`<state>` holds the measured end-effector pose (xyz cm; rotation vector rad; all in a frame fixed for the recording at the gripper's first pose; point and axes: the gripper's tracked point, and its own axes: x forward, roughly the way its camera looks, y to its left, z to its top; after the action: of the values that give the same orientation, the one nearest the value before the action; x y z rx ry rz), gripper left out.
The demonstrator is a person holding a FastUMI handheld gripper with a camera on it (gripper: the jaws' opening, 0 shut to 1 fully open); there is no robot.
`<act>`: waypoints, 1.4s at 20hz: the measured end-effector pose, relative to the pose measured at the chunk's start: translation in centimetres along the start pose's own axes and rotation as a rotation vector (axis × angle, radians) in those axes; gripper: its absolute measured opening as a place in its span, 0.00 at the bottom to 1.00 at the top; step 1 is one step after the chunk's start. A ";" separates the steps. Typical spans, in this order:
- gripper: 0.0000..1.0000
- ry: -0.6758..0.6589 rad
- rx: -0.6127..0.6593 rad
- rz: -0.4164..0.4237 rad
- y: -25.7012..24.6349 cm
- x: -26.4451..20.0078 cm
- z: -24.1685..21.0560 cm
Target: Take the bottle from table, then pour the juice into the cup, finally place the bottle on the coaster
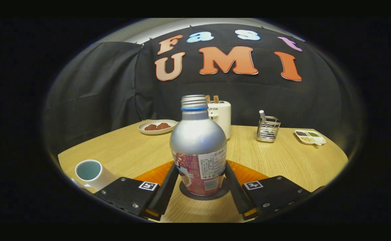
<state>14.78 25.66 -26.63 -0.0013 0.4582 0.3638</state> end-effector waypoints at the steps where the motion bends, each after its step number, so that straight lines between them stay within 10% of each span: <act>1: 0.79 -0.002 0.002 0.000 0.0 -0.2 0.1; 14: 0.87 -0.174 -0.005 -0.023 -1.0 -6.5 5.8; 28: 0.95 -0.362 0.020 -0.195 -7.6 -23.3 12.5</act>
<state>3.42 11.57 -5.92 0.0385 0.1017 0.1615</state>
